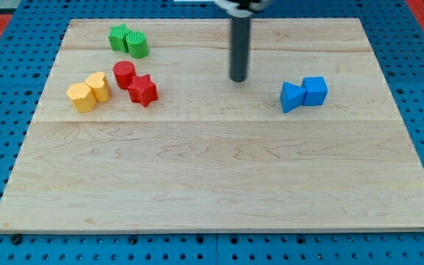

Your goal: Slide the green circle along with the green star down a bit

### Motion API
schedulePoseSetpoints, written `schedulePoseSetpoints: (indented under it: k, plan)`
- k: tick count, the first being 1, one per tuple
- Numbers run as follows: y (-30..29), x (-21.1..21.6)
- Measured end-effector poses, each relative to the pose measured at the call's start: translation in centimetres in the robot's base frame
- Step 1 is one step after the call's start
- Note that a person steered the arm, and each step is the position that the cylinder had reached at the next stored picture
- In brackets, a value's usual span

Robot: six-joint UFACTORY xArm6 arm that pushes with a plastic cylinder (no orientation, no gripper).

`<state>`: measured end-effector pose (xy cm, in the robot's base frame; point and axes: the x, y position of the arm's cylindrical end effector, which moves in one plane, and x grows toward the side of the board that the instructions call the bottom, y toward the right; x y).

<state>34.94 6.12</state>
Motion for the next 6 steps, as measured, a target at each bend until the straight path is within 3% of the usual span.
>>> schedulePoseSetpoints:
  k: [1,4,5,6]
  plan:
    - [-7.3,-3.8]
    - [-26.4,-7.3]
    - [-30.7,-9.5]
    - [-27.4,-14.9]
